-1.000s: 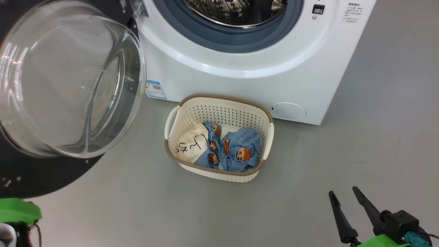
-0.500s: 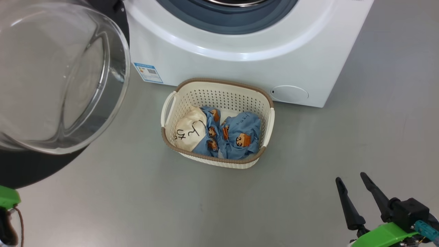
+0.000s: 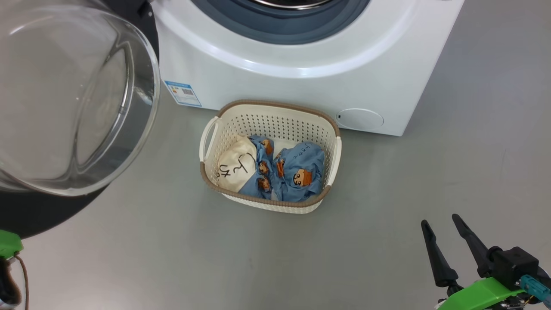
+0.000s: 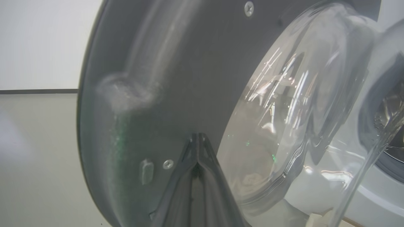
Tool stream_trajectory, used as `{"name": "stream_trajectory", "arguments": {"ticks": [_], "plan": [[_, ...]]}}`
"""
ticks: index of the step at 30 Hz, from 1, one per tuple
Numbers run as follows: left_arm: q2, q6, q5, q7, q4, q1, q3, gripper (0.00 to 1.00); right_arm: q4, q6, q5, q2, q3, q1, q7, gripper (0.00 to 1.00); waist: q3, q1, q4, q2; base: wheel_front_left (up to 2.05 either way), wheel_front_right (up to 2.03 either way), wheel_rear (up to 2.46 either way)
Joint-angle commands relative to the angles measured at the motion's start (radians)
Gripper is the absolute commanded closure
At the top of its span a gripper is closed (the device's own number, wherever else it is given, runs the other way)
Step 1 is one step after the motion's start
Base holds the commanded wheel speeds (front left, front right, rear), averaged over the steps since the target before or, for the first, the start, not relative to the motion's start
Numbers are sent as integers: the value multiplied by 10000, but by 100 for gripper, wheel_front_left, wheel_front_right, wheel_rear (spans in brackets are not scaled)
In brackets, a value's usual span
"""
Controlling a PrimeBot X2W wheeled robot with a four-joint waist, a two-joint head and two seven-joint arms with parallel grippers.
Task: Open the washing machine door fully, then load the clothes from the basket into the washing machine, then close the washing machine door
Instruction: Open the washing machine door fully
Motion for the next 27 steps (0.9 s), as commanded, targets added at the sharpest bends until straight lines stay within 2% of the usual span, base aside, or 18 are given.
{"name": "stream_trajectory", "arguments": {"ticks": [1, 8, 13, 21, 23, 24, 25, 26, 27], "plan": [[501, -56, 208, -62, -461, 30, 352, 100, -165, 16, -24, 4, 244, -151, -53, 0, -141, 0, -13, 0, 0, 0, 0], [112, -436, 837, -62, -1939, 562, 315, 100, 83, 16, 47, 192, 333, -45, -193, 0, -669, 0, -110, 0, 0, 0, 0], [-221, -857, 1196, -62, -3090, 809, -118, 100, 111, 16, 75, 299, 458, 53, -276, 0, -1055, 0, -318, 0, 0, 0, 0], [-725, -1100, 1552, -62, -4373, 1347, -789, 100, 137, 16, 131, 519, 633, 131, -354, 0, -1486, 0, -801, 0, 0, 0, 0], [-800, -1154, 1615, -62, -4642, 1578, -924, 72, 114, 16, 129, 588, 677, 146, -368, 0, -1569, 0, -980, 0, 0, 0, 0], [-843, -1172, 1620, -62, -4773, 1680, -967, 49, 117, 16, 142, 611, 685, 156, -374, 0, -1611, 0, -1064, 0, 0, 0, 0], [-884, -1189, 1639, -62, -4885, 1791, -1027, 11, 128, 16, 147, 622, 706, 169, -379, 0, -1657, 0, -1143, 0, 0, 0, 0], [-918, -1205, 1697, -62, -4951, 1923, -1126, 0, 136, 16, 150, 639, 724, 189, -383, 0, -1701, 0, -1225, 0, 0, 0, 0], [-996, -1215, 1745, -62, -5113, 2133, -1270, 0, 146, 16, 147, 682, 731, 235, -389, 0, -1783, 0, -1378, 0, 0, 0, 0]]}}
